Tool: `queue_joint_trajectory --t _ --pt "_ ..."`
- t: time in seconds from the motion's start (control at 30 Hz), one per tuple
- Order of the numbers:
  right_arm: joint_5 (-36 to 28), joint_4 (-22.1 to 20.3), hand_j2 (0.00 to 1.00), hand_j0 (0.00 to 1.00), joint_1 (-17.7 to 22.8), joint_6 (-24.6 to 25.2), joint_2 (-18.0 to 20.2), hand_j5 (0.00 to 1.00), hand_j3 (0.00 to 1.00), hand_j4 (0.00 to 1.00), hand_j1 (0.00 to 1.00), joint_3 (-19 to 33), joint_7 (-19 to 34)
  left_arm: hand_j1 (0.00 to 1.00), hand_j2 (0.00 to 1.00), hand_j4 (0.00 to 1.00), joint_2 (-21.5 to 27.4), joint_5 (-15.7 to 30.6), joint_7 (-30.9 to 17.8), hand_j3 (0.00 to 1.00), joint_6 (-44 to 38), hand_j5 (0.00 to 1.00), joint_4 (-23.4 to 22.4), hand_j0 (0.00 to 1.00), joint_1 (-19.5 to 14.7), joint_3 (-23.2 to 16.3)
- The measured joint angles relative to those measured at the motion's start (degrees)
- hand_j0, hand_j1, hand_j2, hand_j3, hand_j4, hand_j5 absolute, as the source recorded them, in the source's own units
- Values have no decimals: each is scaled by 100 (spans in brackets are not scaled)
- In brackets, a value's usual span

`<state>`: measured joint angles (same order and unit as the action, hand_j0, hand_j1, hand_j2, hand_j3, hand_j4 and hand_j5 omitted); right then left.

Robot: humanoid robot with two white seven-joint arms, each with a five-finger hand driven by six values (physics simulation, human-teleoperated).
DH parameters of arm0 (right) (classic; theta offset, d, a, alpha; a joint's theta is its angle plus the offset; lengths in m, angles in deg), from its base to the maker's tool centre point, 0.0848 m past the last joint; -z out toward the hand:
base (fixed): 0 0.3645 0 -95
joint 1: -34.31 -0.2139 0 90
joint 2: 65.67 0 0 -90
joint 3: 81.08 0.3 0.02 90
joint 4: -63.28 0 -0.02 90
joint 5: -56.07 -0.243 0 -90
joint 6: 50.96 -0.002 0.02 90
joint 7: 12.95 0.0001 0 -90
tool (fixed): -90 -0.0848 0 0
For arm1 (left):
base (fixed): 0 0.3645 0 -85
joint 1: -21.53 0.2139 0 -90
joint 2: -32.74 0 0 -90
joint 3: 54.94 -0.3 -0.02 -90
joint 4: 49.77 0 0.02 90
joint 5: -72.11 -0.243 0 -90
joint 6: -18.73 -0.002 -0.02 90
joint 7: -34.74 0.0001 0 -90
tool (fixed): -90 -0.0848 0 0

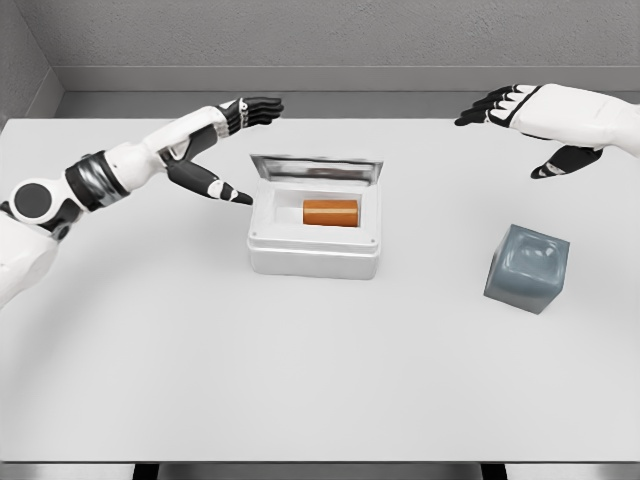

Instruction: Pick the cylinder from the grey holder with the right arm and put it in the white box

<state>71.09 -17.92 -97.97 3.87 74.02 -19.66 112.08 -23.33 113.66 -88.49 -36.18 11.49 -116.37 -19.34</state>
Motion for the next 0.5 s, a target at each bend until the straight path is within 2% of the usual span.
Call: queue_joint_trajectory --t 0.2,0.27,0.5 --pt "5 0 100 100 -9 0 -1 100 100 100 100 -26 0 100 100 100 115 7 -5 100 1 100 140 100 9 3" --pt "5 0 100 100 -9 0 -1 100 100 100 100 -40 0 100 100 100 249 -31 -8 100 4 100 124 100 246 3" --pt "8 -7 100 100 -9 0 -1 100 100 100 100 -75 0 100 100 100 474 -57 -9 100 1 100 -417 100 413 22"
